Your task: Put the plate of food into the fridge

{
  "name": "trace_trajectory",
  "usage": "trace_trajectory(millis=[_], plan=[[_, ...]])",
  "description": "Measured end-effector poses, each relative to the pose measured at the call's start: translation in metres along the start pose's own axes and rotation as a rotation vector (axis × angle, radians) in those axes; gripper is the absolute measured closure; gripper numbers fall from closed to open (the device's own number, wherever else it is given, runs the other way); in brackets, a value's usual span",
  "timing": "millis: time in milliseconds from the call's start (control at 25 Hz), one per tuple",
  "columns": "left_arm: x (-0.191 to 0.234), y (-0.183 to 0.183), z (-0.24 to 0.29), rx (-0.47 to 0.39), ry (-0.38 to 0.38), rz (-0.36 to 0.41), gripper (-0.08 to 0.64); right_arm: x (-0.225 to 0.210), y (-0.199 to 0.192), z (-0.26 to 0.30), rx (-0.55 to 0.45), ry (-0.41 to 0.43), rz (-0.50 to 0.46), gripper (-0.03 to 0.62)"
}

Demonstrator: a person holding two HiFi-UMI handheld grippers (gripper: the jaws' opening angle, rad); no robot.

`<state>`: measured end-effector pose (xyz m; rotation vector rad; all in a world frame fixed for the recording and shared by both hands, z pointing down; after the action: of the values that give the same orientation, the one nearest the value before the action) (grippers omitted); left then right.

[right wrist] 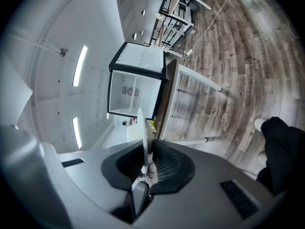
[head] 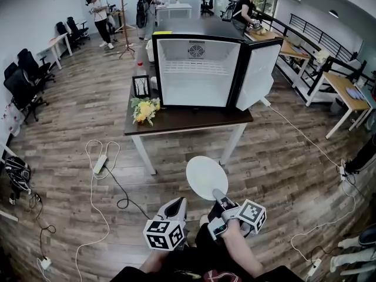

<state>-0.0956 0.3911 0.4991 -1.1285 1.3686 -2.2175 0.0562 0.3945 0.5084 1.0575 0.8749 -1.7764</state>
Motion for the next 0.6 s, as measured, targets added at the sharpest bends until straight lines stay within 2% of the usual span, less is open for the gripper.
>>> trace_trajectory(millis=[320, 600], plan=[[0.015, 0.022, 0.048, -0.017, 0.051, 0.001, 0.552, 0.002, 0.033, 0.046, 0.036, -0.016, -0.034, 0.547], [0.016, 0.049, 0.108, -0.032, 0.064, 0.017, 0.552, 0.013, 0.08, 0.087, 0.069, -0.003, -0.041, 0.546]])
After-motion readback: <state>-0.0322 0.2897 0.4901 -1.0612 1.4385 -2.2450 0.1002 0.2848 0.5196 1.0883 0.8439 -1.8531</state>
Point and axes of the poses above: the fingertips, and each gripper's own axes: z forward along the fingers, x to its left, y out of its top, the point moved 3 cm from there along -z, backward along the fingers, and after that the axes turned 9 degrees about -y, right-handed, at the moved point
